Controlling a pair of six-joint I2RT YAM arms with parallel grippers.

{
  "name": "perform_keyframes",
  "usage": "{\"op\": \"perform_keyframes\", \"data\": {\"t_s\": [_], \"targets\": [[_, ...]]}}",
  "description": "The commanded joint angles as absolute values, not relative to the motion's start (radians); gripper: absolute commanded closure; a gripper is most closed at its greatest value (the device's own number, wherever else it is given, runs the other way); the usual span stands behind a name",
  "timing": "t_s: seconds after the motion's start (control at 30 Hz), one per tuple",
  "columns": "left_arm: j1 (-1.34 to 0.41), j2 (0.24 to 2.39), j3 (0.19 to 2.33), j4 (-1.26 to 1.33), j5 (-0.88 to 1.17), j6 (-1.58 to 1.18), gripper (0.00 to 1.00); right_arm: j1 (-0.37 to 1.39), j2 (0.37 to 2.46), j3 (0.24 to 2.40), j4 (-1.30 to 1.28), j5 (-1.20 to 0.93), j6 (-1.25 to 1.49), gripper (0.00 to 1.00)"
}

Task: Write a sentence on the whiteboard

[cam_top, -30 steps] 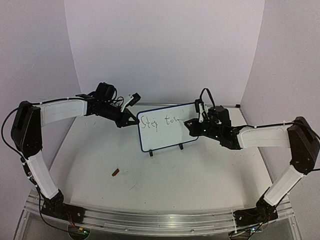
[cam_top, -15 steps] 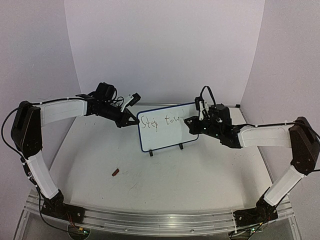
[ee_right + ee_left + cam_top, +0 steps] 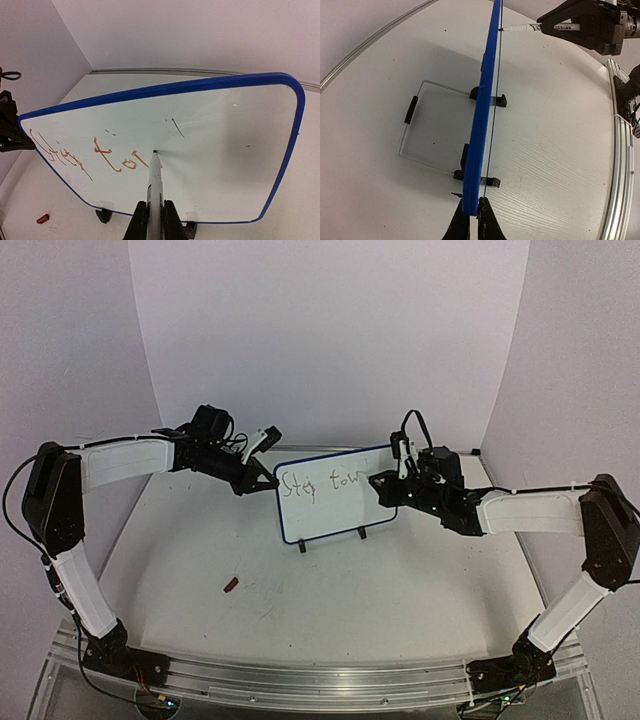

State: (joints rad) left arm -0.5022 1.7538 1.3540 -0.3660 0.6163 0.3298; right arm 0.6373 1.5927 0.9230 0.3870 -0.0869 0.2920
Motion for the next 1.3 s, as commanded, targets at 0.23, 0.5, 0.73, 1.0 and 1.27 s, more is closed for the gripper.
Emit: {"op": "perform_keyframes", "data": {"t_s": [0.23, 0.5, 0.73, 1.0, 1.27], "targets": [[-0.514, 1.79, 1.358, -0.463, 0.547, 0.376, 1.0, 0.634, 1.423, 0.873, 0.38, -0.158, 0.278, 1.0], [-0.515, 1.79, 1.358, -0.464, 0.549, 0.376, 1.0, 0.583, 1.376, 0.791, 0.373, -0.274, 0.284, 1.0], [-0.514, 1.79, 1.358, -0.466, 0.55, 0.376, 1.0, 0.542, 1.452, 0.825, 0.387, -0.33, 0.294, 1.0], [-0.515, 1.789, 1.358, -0.465, 0.549, 0.376, 1.0, 0.515, 1.533, 0.868, 0.439, -0.352, 0.322, 1.0], [-0.514, 1.79, 1.358, -0.465, 0.548, 0.376, 1.0, 0.503, 1.572, 0.893, 0.478, -0.355, 0.344, 1.0]]}}
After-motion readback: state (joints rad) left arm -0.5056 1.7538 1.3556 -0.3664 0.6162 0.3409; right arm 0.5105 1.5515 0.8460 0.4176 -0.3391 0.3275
